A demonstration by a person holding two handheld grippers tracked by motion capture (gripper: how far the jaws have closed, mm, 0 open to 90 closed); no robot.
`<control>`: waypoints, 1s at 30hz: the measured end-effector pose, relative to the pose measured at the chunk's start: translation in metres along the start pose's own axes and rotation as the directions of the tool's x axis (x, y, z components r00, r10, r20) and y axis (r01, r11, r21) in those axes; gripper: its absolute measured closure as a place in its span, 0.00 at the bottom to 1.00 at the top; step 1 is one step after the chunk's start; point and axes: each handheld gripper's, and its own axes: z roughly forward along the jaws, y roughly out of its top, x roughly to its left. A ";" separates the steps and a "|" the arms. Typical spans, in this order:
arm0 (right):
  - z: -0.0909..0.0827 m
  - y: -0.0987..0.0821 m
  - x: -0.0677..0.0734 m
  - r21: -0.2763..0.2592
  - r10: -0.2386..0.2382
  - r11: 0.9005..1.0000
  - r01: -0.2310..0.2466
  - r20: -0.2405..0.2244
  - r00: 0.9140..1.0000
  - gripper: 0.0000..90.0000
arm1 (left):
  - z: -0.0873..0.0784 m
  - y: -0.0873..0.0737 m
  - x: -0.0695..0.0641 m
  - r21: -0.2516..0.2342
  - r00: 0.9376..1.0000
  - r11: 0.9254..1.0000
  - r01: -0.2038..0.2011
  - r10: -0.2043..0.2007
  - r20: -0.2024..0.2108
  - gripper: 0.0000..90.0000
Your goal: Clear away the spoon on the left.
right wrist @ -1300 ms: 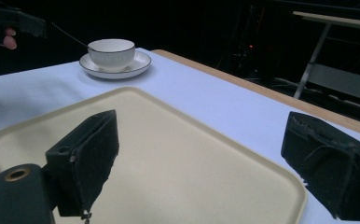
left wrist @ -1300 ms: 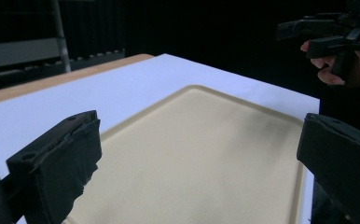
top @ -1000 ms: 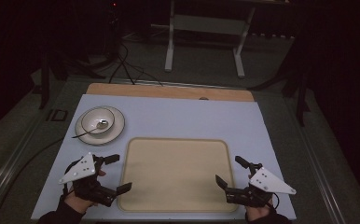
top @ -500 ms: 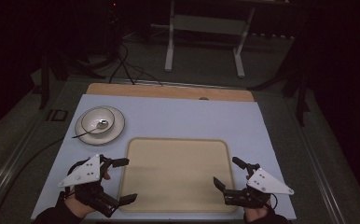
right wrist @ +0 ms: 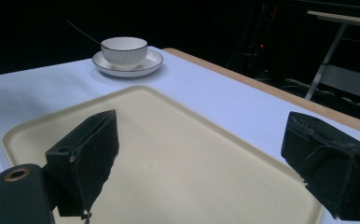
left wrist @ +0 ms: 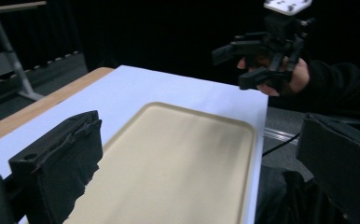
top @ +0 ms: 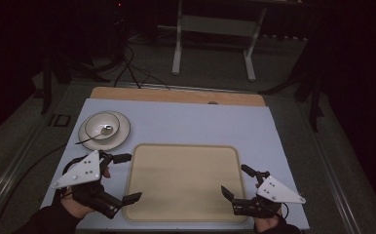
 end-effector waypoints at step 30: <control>0.001 0.001 0.002 0.006 -0.017 1.000 0.017 -0.011 1.000 0.13 | -0.055 -0.002 0.069 -0.039 0.931 0.987 0.156 -0.161 -0.328 0.02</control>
